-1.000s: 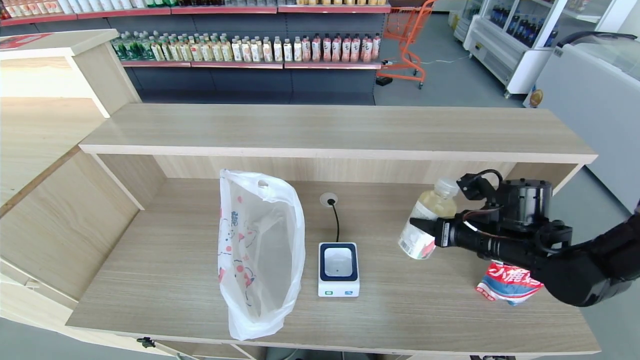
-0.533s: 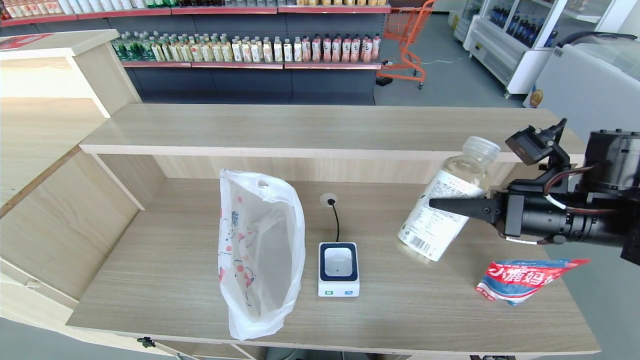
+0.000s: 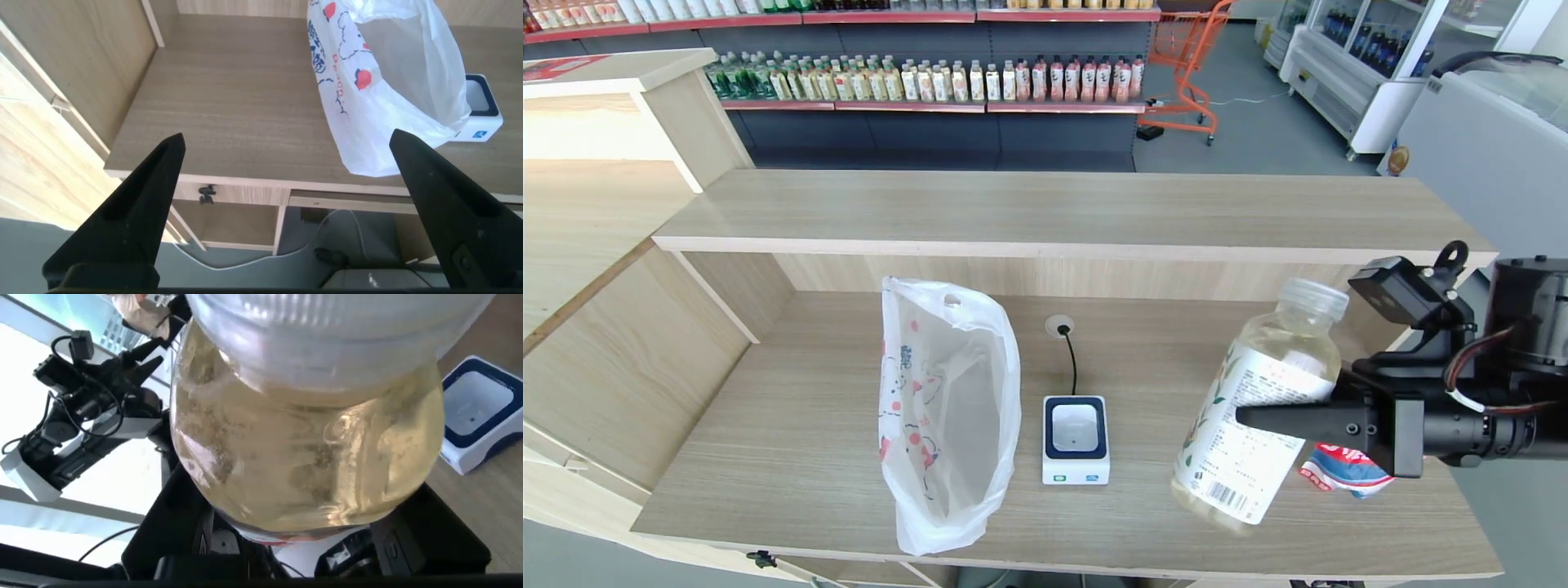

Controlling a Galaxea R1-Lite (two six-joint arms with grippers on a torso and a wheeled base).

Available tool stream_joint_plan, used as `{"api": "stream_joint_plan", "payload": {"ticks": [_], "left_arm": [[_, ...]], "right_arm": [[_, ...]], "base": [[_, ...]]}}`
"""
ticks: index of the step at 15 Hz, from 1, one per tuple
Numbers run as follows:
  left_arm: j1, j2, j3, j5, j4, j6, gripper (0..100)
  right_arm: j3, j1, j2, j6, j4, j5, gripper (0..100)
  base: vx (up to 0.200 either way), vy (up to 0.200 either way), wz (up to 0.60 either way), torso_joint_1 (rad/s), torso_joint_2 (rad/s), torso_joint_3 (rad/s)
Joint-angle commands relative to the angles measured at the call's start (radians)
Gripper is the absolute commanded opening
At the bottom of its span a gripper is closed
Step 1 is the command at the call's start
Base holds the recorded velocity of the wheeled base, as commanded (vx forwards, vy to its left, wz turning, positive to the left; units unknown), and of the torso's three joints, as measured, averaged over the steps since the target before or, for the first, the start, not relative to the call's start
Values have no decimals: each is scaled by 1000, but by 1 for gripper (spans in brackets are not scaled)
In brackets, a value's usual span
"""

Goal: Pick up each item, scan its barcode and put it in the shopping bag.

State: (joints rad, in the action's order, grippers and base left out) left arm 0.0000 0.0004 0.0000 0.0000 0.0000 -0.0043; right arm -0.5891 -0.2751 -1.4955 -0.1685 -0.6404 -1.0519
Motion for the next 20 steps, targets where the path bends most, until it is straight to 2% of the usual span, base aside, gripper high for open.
{"api": "stream_joint_plan", "payload": {"ticks": [1, 8, 20], "left_arm": [[0, 0, 0, 0, 0, 0, 100], [0, 0, 0, 0, 0, 0, 100], [0, 0, 0, 0, 0, 0, 100]], "right_arm": [[25, -35, 12, 0, -1, -3, 0], [26, -122, -19, -29, -2, -3, 0], [49, -127, -26, -23, -4, 4, 0]], "base": [[0, 0, 0, 0, 0, 0], [0, 0, 0, 0, 0, 0], [0, 0, 0, 0, 0, 0]]}}
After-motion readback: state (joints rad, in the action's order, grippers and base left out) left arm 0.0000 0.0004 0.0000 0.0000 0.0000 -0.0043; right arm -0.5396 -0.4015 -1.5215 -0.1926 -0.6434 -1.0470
